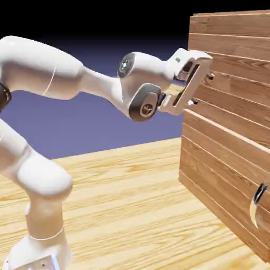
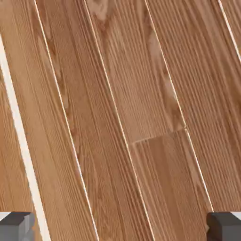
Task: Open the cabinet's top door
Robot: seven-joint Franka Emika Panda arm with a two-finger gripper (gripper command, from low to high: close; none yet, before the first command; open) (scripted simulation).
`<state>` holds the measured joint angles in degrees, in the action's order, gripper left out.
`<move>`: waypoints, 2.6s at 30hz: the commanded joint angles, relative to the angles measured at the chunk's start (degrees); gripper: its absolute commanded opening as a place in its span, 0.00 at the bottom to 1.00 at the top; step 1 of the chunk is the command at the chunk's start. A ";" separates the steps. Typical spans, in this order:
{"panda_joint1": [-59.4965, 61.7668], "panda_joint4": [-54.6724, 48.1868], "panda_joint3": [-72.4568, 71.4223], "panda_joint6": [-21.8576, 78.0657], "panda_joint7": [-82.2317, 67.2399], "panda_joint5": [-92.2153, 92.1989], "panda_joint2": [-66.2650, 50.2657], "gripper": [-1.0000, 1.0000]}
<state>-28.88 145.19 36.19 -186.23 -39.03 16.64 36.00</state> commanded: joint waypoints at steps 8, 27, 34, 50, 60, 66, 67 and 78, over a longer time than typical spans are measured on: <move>-6.90 -3.87 8.86 -2.99 -19.94 4.07 0.82 0.50; -23.28 -13.06 29.89 -10.09 -67.29 13.74 2.76 0.50; -29.32 -16.45 37.64 -12.71 -84.74 17.30 3.48 0.50; -48.34 -28.00 53.86 -14.85 -103.62 17.33 2.85 0.00; -29.65 -16.58 42.11 -22.40 -99.56 10.56 -8.24 0.00; -17.19 -11.10 31.16 -24.73 -100.24 5.47 -10.91 0.00; -15.11 -10.22 29.18 -25.02 -100.61 4.46 -11.10 0.00; 6.53 -0.59 6.46 -27.25 -107.64 -9.56 -9.58 0.00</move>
<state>-22.32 144.58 42.61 -213.49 -146.72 7.06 26.45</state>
